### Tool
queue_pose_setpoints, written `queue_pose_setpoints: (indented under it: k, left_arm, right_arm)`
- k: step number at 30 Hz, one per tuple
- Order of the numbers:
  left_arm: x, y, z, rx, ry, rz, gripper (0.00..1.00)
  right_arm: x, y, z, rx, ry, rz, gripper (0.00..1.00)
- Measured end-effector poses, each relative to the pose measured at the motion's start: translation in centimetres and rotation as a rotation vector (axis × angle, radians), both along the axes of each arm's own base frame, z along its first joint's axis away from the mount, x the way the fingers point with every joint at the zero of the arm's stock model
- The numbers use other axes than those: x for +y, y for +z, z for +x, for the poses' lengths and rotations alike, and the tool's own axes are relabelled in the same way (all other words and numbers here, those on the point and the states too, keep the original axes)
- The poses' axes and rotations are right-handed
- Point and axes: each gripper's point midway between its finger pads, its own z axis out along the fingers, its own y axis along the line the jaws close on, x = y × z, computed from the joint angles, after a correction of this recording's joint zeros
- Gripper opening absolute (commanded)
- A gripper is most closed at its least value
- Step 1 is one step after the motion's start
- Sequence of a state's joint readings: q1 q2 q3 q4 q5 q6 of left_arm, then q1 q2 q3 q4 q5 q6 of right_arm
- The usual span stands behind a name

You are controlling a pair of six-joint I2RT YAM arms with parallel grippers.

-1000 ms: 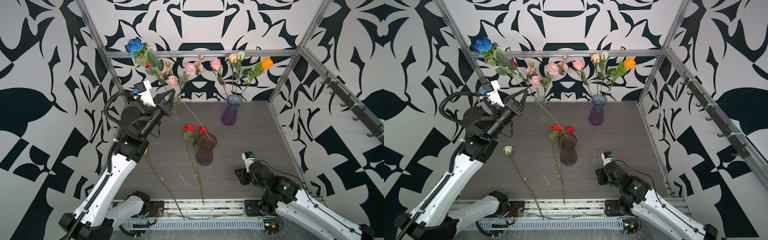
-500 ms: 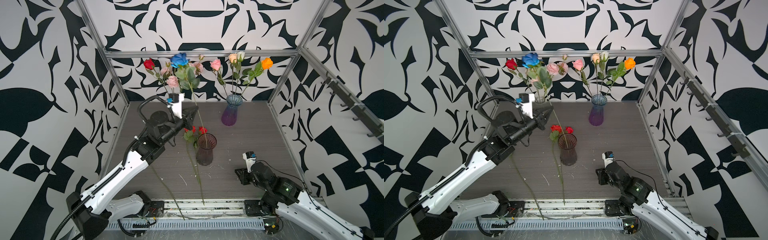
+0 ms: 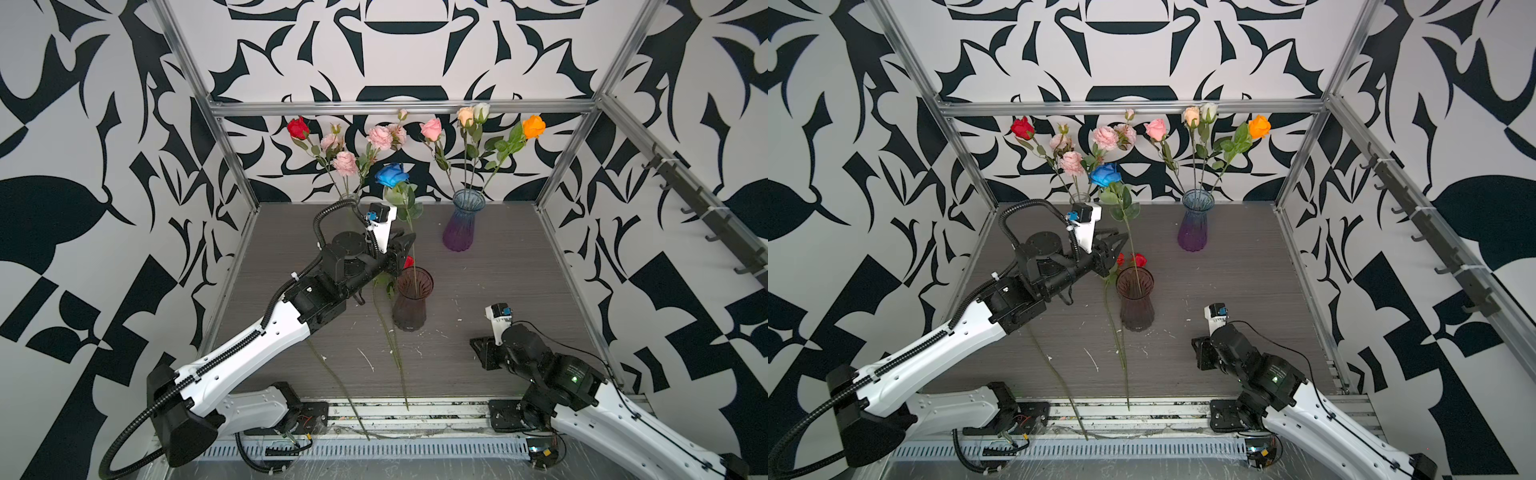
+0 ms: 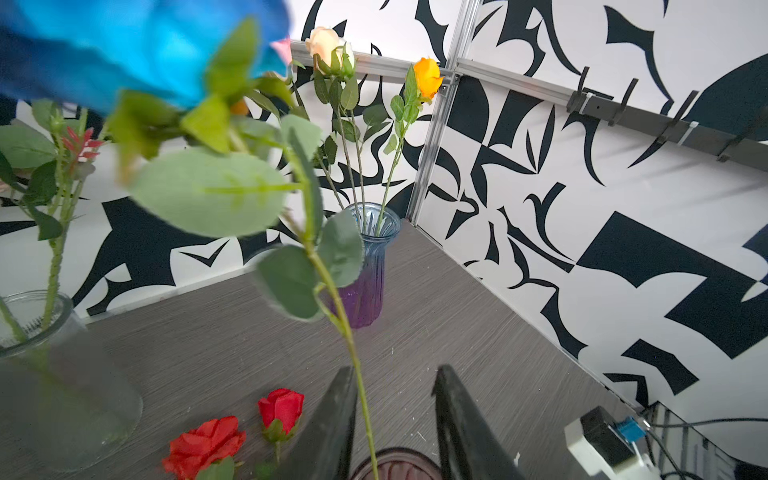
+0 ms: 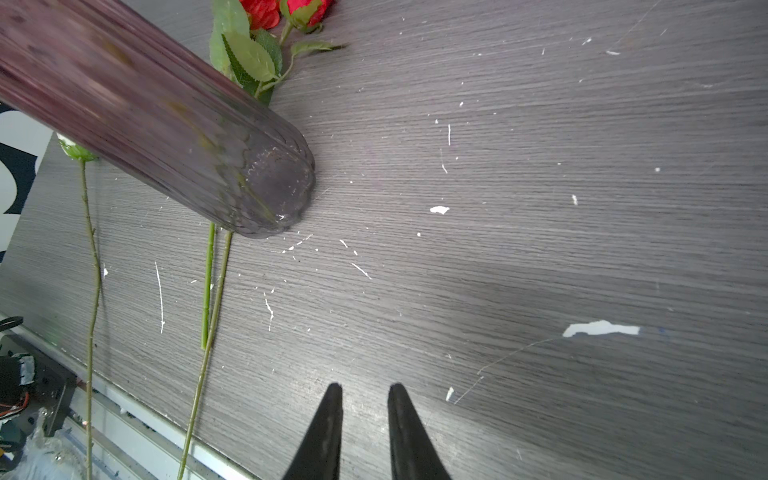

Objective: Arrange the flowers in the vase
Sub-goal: 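Lower the blue rose stem into the dark pink vase and release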

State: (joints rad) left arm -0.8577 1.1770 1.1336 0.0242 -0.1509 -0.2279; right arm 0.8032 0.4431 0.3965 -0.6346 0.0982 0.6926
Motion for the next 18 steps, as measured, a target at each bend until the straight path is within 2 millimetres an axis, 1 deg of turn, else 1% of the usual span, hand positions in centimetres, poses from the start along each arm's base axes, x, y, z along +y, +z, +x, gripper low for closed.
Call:
queue_pose_setpoints:
  k: [7, 10, 12, 14, 16, 18]
  left_arm:
    - [0.7, -0.8, -0.3, 0.028, 0.014, 0.004, 0.35]
    - [1.7, -1.6, -0.4, 0.069, 0.052, 0.017, 0.34]
    - [2.8, -2.1, -0.6, 0.096, 0.089, 0.024, 0.31]
    - [4.5, -3.0, -1.0, 0.138, 0.138, 0.025, 0.30]
    - [6.3, -4.5, -1.3, 0.197, 0.181, 0.018, 0.30]
    - [8.4, -6.8, -1.2, 0.270, 0.241, 0.010, 0.30]
  right_arm:
    - [0.0, -0.1, 0.0, 0.001, 0.000, -0.001, 0.24]
    - [0.0, -0.1, 0.0, 0.001, 0.000, -0.002, 0.24]
    - [0.0, -0.1, 0.0, 0.001, 0.000, -0.002, 0.24]
    - [0.0, -0.1, 0.0, 0.001, 0.000, -0.002, 0.24]
    - [0.0, -0.1, 0.0, 0.001, -0.001, -0.002, 0.24]
    - [0.0, -0.1, 0.0, 0.001, -0.001, -0.002, 0.24]
